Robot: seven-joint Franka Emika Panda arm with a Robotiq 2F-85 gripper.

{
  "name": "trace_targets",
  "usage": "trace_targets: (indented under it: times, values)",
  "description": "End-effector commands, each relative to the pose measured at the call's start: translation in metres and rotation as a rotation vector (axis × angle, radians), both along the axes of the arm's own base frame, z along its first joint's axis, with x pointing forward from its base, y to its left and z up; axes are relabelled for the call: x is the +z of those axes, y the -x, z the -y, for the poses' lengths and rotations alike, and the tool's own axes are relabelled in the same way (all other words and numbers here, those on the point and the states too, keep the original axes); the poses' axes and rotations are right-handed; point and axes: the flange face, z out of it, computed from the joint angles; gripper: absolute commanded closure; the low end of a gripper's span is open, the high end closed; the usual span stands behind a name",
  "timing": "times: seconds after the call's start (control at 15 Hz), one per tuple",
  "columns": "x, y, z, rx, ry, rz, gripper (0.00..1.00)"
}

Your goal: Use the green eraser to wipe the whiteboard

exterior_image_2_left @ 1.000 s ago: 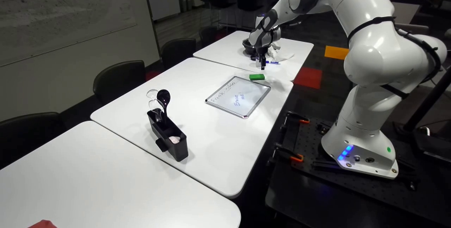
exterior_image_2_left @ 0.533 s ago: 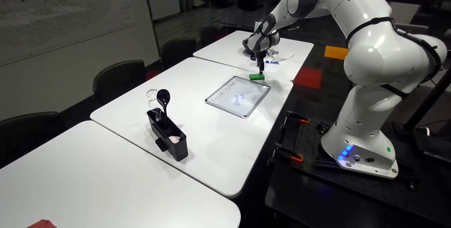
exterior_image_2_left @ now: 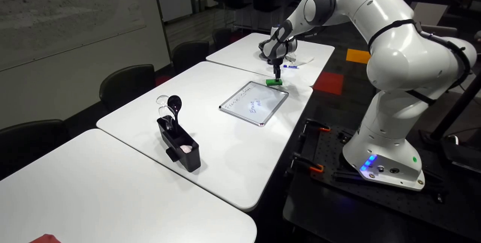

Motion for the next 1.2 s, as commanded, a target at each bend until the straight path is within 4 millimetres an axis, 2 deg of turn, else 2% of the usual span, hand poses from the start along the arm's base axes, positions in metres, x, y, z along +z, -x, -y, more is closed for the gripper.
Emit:
trace_targets:
  times: [0.0, 1.13]
  values:
    - [-0.005, -0.008, 0.005, -0.025, -0.011, 0.018, 0.0]
    - [-0.026, -0.02, 0.014, -0.03, -0.063, -0.021, 0.0]
